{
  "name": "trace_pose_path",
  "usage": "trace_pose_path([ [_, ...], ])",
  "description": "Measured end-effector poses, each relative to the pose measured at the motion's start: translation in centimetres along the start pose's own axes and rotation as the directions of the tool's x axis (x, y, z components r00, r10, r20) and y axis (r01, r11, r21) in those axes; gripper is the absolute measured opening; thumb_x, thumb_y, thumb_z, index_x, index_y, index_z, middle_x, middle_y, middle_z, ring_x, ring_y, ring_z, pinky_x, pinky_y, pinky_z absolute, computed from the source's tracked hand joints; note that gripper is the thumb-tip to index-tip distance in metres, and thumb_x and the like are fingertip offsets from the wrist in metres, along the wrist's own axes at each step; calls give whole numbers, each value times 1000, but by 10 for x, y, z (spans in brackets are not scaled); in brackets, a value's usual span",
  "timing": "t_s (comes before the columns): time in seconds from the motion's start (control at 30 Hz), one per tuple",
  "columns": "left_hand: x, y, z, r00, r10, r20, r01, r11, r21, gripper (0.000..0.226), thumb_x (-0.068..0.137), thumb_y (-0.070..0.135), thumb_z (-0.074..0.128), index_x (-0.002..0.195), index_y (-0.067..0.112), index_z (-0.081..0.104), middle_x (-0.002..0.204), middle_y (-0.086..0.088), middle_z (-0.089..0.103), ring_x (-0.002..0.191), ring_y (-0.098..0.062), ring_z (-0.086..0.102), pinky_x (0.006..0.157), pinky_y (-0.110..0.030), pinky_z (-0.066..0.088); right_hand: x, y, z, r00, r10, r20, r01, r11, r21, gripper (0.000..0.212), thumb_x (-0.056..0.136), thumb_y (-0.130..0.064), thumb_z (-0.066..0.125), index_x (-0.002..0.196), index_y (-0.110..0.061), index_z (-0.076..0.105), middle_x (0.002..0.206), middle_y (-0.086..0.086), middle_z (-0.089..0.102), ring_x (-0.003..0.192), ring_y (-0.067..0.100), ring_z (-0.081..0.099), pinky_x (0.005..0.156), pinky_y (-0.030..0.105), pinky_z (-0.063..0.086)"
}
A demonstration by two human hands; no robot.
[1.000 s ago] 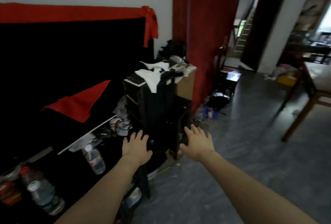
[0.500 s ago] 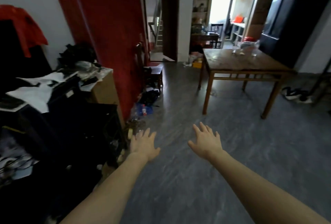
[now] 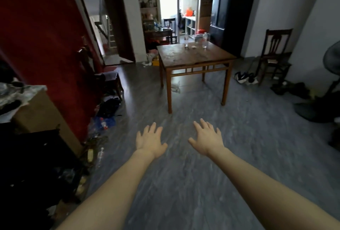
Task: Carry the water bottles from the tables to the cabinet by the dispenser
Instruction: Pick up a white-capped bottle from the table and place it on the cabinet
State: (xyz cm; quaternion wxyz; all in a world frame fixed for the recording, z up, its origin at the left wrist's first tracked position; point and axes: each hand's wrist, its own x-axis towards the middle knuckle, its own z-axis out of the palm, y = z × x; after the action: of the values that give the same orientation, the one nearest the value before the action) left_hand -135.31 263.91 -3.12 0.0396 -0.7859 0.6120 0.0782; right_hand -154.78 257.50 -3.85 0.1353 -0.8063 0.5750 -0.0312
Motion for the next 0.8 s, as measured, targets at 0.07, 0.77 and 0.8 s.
trace_pose_path([
  [0.07, 20, 9, -1, 1000, 16, 8, -16, 1000, 0, 73, 99, 51, 47, 160, 28, 15, 170, 0, 3, 156, -25, 8, 125, -49, 14, 12, 10, -3, 1000, 17, 10, -17, 1000, 10, 77, 95, -57, 44, 159, -26, 14, 168, 3, 5, 153, 26, 6, 122, 54, 10],
  [0.77, 289, 33, -56, 980, 197, -4, -197, 980, -21, 70, 99, 55, 42, 160, 29, 18, 170, 0, 2, 156, -26, 7, 125, -51, 13, 240, 37, -56, 981, 175, -89, -174, 985, 21, 77, 93, -57, 46, 158, -28, 15, 167, 2, 6, 153, 26, 8, 122, 54, 10],
  [0.8, 299, 38, -56, 978, 206, -1, -206, 978, -17, 70, 99, 54, 42, 160, 29, 18, 170, 0, 2, 156, -26, 7, 125, -51, 13, 248, 42, -57, 978, 186, -89, -185, 982, 23, 78, 93, -57, 46, 158, -28, 15, 167, 2, 6, 153, 26, 9, 122, 54, 11],
])
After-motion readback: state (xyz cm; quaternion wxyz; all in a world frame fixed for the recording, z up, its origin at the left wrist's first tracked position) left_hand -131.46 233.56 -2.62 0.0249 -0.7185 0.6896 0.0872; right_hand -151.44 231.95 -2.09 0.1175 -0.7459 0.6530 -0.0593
